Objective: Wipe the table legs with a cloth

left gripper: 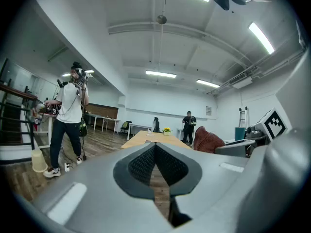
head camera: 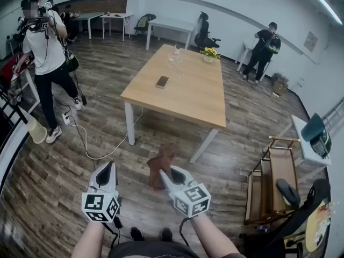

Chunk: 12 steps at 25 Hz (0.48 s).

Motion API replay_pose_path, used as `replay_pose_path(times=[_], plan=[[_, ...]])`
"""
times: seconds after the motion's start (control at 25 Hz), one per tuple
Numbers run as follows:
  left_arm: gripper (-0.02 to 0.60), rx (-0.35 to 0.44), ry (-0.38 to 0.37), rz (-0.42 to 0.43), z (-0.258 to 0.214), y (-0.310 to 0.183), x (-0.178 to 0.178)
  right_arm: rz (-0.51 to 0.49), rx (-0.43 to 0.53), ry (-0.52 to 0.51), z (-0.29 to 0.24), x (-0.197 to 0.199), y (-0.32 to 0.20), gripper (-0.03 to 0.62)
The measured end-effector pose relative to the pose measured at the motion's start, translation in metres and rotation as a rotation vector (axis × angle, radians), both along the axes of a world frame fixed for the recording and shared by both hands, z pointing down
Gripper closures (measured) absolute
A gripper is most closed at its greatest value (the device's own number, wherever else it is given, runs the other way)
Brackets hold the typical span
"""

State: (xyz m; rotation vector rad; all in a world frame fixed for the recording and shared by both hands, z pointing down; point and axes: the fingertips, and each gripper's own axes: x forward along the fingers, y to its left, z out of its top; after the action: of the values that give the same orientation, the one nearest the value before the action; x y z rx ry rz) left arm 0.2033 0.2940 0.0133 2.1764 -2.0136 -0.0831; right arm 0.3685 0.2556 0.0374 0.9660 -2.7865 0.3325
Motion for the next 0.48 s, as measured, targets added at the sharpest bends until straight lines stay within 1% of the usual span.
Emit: replay_pose_path(times=[0.28, 0.48], plan=[[0.565, -0.015, 0.031, 0.010, 0.011, 0.005, -0.017, -0.008, 0.009, 0.021, -0.001, -0.021, 0.003, 0.536], [0.564, -0.044, 0.026, -0.001, 0.024, 0.006, -0.037, 0.010, -0.022, 0.046, 0.011, -0.031, 0.005, 0.534]])
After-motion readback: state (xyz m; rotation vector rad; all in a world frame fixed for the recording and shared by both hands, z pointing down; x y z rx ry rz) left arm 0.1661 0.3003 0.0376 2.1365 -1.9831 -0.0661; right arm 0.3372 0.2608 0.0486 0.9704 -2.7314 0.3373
